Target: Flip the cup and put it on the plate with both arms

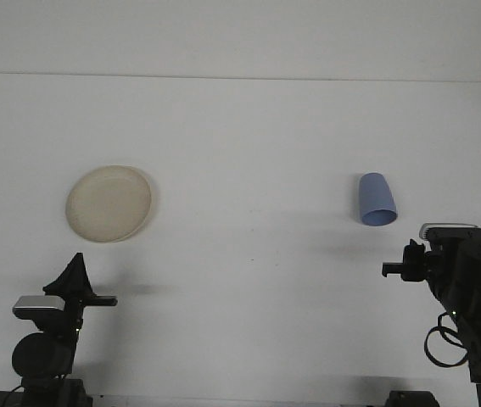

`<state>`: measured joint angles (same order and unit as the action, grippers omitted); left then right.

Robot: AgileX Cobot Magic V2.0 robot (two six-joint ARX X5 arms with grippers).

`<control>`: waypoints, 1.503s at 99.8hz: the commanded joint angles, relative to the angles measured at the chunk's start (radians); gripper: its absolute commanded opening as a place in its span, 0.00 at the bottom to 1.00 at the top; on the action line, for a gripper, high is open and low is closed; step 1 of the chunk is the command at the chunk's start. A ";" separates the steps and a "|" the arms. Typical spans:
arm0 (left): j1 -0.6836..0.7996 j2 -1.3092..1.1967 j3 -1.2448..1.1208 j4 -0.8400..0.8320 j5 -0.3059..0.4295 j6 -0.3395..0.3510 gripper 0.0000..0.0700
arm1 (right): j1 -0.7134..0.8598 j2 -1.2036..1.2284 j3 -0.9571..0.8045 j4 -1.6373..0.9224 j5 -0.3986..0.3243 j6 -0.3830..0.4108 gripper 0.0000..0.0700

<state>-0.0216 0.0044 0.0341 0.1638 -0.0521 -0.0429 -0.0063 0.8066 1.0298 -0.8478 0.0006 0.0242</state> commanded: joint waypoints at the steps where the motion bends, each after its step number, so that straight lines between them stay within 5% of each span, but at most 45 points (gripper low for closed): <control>1: 0.002 -0.001 -0.018 0.010 0.005 0.004 0.02 | 0.000 0.006 0.019 0.009 0.000 0.013 0.65; 62: 0.002 -0.001 -0.018 0.010 0.005 0.004 0.02 | -0.001 0.171 -0.017 0.253 -0.002 0.001 0.66; 119: 0.002 -0.001 -0.018 0.010 0.005 0.004 0.02 | -0.032 0.210 -0.575 1.009 0.037 0.031 0.66; 150: 0.002 -0.001 -0.018 0.010 0.005 0.004 0.02 | -0.074 0.338 -0.634 1.245 0.021 -0.020 0.65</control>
<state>-0.0216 0.0044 0.0341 0.1638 -0.0521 -0.0429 -0.0708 1.0985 0.3943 0.3565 0.0257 0.0261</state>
